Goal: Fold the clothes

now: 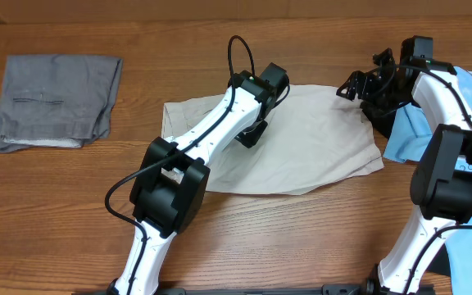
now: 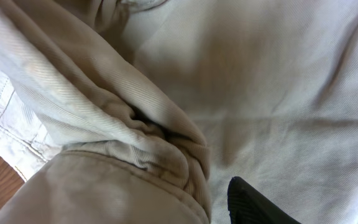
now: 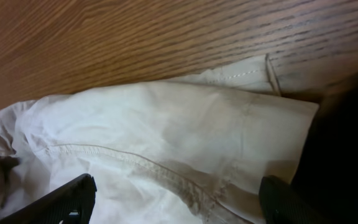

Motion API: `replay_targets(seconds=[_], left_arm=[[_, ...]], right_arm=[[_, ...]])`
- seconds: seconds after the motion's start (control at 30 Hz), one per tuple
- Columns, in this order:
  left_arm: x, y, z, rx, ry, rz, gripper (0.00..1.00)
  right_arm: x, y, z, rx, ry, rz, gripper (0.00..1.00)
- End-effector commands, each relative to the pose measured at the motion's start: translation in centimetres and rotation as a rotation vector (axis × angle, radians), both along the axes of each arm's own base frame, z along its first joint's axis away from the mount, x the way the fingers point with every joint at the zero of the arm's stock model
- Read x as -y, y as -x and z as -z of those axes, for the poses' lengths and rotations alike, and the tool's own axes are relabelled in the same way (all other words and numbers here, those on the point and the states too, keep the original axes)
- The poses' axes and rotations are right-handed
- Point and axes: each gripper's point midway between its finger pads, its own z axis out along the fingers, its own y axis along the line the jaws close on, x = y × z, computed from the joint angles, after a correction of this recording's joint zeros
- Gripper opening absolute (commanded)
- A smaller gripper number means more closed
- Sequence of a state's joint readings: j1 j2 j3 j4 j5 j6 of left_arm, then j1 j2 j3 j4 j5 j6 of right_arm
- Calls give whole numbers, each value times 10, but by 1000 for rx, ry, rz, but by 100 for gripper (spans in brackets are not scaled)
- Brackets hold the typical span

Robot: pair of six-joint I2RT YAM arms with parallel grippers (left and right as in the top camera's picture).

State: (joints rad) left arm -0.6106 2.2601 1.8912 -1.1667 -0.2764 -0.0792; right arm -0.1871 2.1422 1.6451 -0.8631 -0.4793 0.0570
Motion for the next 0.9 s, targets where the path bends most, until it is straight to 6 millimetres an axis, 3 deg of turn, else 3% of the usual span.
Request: replay_targets(seconds=[0.0,0.13,0.27,0.4,0.5,0.67,0.87], left_arm=[[-5,-3,-10,27,6,-31,54],[-6,-3,-10,25,5,-32,55],[-7,-4,-10,25,5,-34,54],[-8,-4,-10,25,5,-38,54],[-8,-4,-10,24,4,-39,54],[-9,-4,-10,24,5,-44,54],[-8,-4,-10,27,7,-49,55]], right_arm=[[18,-4,-5,-10,-8,81,89],[37,6,-2,-85,-43,194,89],[40,15,5,-123,-54,219,89],[26,11,5,-107,-88,190,89],[15,6,1,-87,-117,170,82],[14,9,10,-124,-70,194,82],[-1,9,16,-119,-67,160,82]])
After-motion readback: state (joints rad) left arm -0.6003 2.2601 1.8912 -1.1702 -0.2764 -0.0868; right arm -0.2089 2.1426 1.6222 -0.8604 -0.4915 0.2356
